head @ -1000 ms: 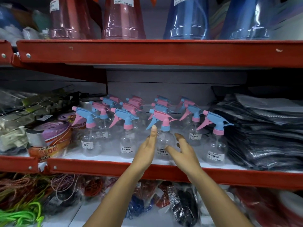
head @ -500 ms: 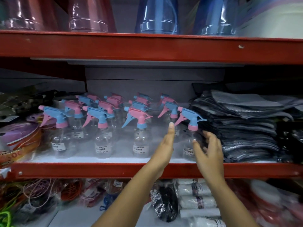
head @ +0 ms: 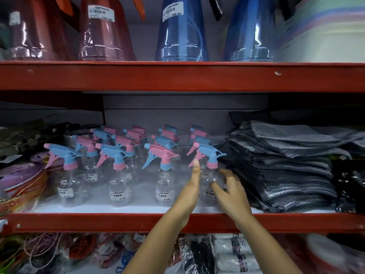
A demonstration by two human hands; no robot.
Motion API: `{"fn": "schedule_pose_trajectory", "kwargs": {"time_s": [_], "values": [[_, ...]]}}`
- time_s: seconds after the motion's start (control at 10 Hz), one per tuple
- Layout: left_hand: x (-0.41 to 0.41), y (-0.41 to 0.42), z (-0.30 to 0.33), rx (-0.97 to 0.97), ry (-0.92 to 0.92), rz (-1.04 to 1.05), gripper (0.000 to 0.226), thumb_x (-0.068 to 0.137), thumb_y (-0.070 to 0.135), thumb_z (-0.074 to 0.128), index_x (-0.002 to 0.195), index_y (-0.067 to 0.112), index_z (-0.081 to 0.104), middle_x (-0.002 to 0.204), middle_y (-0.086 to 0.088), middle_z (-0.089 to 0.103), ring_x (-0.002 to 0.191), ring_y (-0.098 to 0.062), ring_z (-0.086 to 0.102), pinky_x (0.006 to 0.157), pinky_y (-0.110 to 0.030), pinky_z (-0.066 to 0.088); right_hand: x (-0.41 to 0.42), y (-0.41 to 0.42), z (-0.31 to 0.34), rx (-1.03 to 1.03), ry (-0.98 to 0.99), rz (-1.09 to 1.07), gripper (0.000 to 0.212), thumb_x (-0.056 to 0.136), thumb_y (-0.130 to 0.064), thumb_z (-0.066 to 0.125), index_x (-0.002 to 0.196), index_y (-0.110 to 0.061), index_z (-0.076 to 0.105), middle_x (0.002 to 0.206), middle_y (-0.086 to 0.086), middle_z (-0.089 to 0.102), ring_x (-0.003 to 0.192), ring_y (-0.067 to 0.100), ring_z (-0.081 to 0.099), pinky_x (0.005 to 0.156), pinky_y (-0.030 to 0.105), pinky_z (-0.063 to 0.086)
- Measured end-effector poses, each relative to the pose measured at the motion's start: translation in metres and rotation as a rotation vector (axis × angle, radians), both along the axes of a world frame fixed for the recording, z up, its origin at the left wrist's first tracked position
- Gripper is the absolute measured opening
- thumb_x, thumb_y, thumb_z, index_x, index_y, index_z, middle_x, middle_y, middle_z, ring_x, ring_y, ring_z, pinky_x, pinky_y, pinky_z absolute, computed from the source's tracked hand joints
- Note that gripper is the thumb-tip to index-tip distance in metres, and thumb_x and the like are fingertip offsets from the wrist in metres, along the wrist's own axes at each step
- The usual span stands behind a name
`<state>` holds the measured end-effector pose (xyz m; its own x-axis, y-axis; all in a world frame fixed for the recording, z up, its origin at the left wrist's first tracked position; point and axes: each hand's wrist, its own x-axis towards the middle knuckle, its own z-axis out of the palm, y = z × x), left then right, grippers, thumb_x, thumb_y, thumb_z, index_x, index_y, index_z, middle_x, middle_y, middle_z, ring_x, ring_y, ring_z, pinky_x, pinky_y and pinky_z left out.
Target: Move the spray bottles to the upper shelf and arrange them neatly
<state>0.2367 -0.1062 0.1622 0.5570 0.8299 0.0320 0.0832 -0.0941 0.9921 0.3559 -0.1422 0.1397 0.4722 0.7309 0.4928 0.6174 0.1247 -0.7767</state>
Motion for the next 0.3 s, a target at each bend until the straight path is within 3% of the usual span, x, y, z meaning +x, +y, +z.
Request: {"fn": "schedule_pose_trajectory", "kwargs": {"time_s": [0.1, 0.2, 0.3], "values": [[-0.0011, 0.0018, -0.0009, 0.001, 0.026, 0.005, 0.094, 0.074, 0.082, 0.014, 0.151, 0.028, 0.022, 0.158, 0.001, 0.020, 0.144, -0.018, 0.022, 0.119, -0.045, 0.016, -0.0032, -0.0016, 0.0021, -0.028, -0.009, 0.006, 0.045, 0.085, -0.018, 0.061, 0.128, -0.021, 0.048, 0.107, 0.002, 0.055, 0.092, 0.022, 0.053, 0.079, 0.032, 0.042], [-0.0024, -0.0001, -0.0017, 0.026, 0.004, -0.007, 0.091, 0.076, 0.082, 0.014, 0.150, 0.031, 0.019, 0.158, 0.004, 0.018, 0.144, -0.017, 0.021, 0.119, -0.044, 0.016, -0.0030, -0.0039, 0.0006, -0.070, -0.020, 0.003, 0.046, 0.086, -0.024, 0.060, 0.129, -0.019, 0.046, 0.121, 0.008, 0.053, 0.100, 0.022, 0.050, 0.080, 0.029, 0.036], [-0.0092, -0.0026, 0.0023, 0.141, -0.047, 0.018, 0.086, 0.073, 0.088, 0.017, 0.146, 0.044, 0.022, 0.156, 0.012, 0.023, 0.143, -0.011, 0.023, 0.119, -0.043, 0.018, -0.0064, -0.0101, 0.0079, 0.082, -0.040, -0.040, 0.038, 0.086, -0.022, 0.061, 0.122, -0.017, 0.050, 0.124, 0.005, 0.049, 0.109, 0.021, 0.050, 0.083, 0.030, 0.037]]}}
